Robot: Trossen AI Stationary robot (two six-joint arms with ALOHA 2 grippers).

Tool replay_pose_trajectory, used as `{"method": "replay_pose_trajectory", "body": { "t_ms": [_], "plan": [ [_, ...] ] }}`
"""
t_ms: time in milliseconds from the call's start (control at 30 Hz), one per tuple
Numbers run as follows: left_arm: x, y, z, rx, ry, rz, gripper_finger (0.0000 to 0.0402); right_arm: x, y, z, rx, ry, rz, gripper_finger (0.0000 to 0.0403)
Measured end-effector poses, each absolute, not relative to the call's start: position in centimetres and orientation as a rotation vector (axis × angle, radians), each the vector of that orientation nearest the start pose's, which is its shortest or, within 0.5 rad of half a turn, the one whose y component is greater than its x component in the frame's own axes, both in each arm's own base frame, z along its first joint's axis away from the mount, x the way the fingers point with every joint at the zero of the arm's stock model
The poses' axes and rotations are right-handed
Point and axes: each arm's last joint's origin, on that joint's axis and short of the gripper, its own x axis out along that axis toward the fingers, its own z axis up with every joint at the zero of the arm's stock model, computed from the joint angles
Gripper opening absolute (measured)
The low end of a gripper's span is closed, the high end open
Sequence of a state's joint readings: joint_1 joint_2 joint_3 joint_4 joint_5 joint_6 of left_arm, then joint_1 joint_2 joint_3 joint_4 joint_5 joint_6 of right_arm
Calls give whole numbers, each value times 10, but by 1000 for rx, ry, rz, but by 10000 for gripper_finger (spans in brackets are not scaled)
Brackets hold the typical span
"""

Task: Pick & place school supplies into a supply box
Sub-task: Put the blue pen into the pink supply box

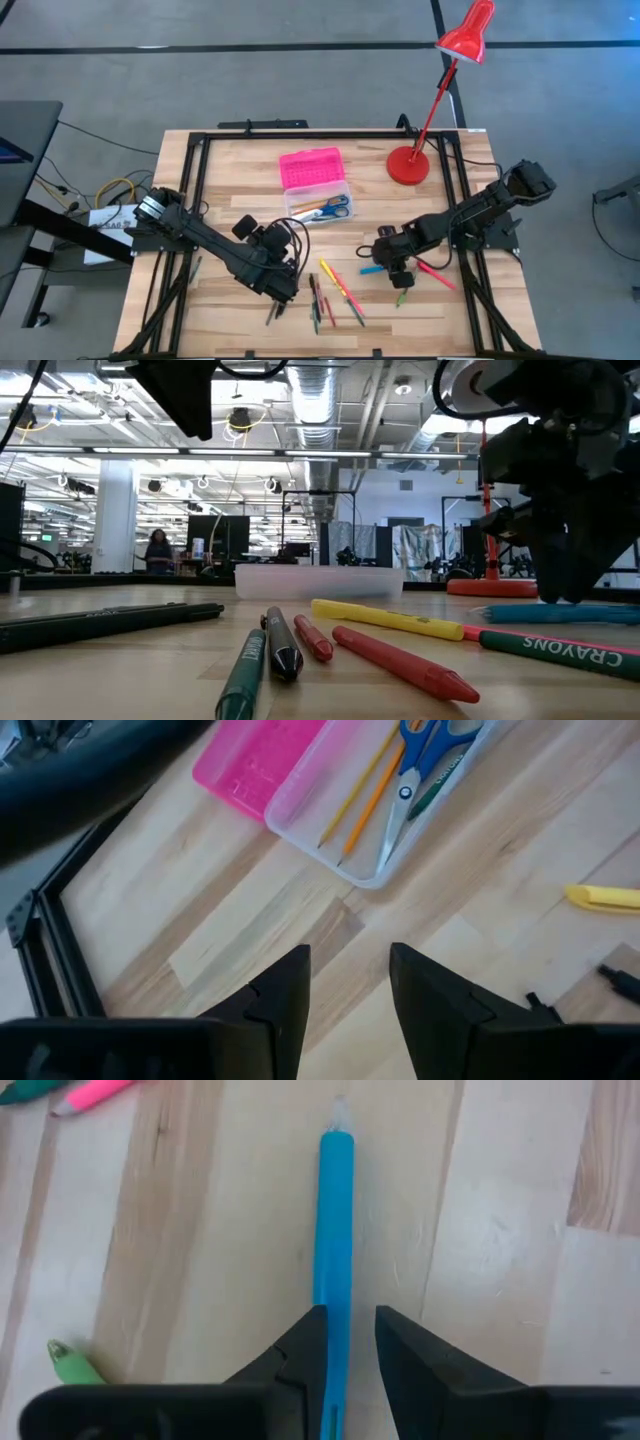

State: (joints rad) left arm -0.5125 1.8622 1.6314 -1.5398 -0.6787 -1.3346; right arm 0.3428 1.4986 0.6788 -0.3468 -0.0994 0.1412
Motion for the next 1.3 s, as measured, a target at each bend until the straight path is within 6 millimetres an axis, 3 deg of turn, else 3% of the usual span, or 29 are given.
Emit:
{"method": "replay_pose_trajectory", "body": {
  "t_ms": [267,467,800,967,1300],
  "plan": [
    [297,-146,270,-99,1011,955,134,234,91,141,-32,1173,332,83],
    [297,-146,270,-103,1009,957,134,234,100,142,-45,1135,366,108],
    [297,-146,270,-113,1002,959,134,239,97,123,21,1226,266,127],
    [298,-146,270,-116,1000,958,134,241,98,119,6,1288,234,113],
    [298,-146,270,-113,996,959,134,245,87,130,-18,1320,184,44]
  ]
}}
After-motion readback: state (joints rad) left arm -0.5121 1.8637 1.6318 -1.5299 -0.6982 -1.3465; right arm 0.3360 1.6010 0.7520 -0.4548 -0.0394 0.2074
